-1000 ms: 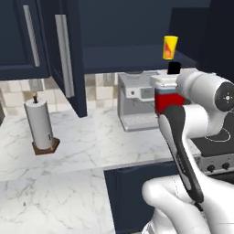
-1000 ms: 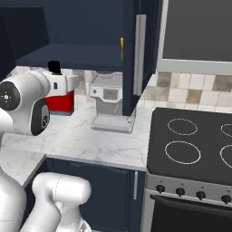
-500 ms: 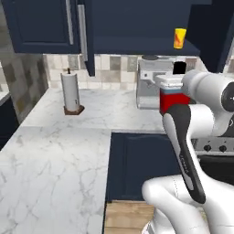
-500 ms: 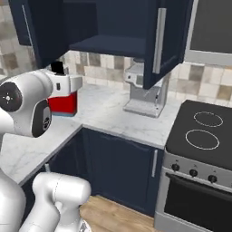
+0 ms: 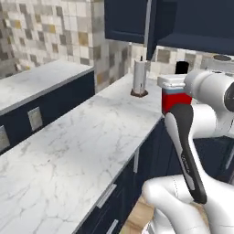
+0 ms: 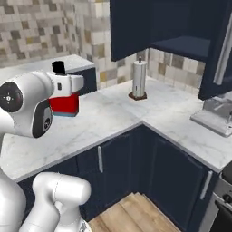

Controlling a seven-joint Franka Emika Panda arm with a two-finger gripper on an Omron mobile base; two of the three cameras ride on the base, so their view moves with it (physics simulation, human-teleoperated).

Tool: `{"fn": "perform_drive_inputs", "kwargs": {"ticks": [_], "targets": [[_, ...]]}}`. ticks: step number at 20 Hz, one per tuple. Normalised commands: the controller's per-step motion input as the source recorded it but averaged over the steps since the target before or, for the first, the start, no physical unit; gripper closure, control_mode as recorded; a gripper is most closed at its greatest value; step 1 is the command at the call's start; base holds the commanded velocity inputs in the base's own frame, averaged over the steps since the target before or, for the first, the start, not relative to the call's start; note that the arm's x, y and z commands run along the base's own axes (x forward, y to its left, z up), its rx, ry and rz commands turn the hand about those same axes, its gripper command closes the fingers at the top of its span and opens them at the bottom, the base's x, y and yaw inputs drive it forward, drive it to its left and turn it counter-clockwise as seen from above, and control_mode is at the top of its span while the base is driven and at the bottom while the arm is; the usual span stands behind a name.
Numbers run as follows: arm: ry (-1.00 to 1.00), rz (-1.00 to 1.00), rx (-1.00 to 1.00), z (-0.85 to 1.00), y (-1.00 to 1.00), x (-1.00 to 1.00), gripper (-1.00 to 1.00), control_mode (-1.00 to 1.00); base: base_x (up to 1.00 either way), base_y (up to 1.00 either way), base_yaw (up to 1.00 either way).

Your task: Open the cabinet directly in front. Then move the liquor and the cup to the dining counter with the jar on it.

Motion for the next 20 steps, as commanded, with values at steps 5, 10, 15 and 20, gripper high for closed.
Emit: {"fn": "perform_drive_inputs", "kwargs": {"ticks": [5, 10, 15, 20], "targets": [[0.0, 0.0, 0.0, 0.0, 0.0, 0.0, 1.0, 1.0, -0.29, -0.01, 0.92], [0.0, 0.0, 0.0, 0.0, 0.0, 0.0, 1.0, 1.0, -0.18, 0.0, 0.96], [0.0, 0.0, 0.0, 0.0, 0.0, 0.0, 1.0, 1.0, -0.34, 0.07, 0.85], [0.0, 0.0, 0.0, 0.0, 0.0, 0.0, 1.0, 1.0, -0.23, 0.03, 0.59]]}}
